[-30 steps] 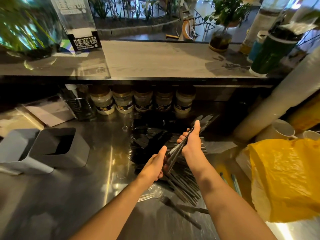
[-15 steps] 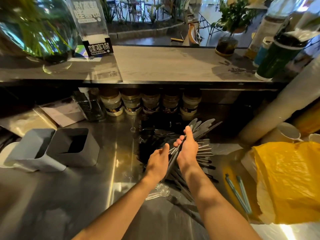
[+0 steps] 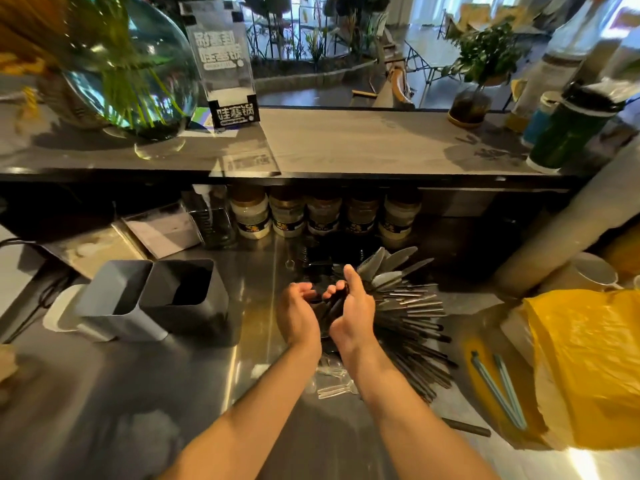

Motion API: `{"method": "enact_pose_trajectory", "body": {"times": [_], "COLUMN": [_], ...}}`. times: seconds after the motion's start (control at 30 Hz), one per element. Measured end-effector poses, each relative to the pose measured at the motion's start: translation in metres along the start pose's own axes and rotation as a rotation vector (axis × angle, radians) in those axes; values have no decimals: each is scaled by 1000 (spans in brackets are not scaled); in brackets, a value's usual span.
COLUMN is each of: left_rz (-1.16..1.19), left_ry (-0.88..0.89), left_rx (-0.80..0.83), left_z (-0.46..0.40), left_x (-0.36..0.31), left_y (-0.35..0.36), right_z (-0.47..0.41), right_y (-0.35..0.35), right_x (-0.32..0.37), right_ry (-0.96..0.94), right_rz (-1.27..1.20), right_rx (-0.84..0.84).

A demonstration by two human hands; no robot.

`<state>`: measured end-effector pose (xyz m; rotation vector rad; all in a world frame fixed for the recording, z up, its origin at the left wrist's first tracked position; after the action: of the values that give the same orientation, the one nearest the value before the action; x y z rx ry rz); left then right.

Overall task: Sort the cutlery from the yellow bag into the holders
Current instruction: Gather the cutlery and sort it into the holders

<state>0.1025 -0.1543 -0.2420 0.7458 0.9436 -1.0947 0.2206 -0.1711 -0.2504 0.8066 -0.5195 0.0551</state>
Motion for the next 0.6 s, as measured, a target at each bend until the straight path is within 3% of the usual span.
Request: {"method": "enact_pose_trajectory", "body": {"times": [0.17,0.27,0.4,0.47,0.6], "left_rz": [-90,-67,71,82,93], "left_ry": [-156,-208,-291,-263,-234], "left_rx": [278,457,889,974,937], "left_z": [-18,-34,-14,-5,-2], "left_x": [6,-10,-49,-62,-67], "left_y": [-1,2,21,24,21], "right_z": [6,25,53,68,85], "right_y": [20,38,36,38,41], "right_x": [5,-8,-34,-46,-58], "right_ry": [0,187,428,536,678], "right_rz": [335,635,809,796,773], "right_rx": [133,390,571,649,684]}}
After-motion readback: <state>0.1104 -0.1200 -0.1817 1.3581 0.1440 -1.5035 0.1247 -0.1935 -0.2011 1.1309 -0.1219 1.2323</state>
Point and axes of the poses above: each hand's wrist, its own z-axis away from the middle knuckle, its own y-axis out of the palm, x = y × z, the point moved 9 cm from there along -z, towards the middle knuckle, and after that the axes turned 3 degrees about -z, right-handed, at the moved point
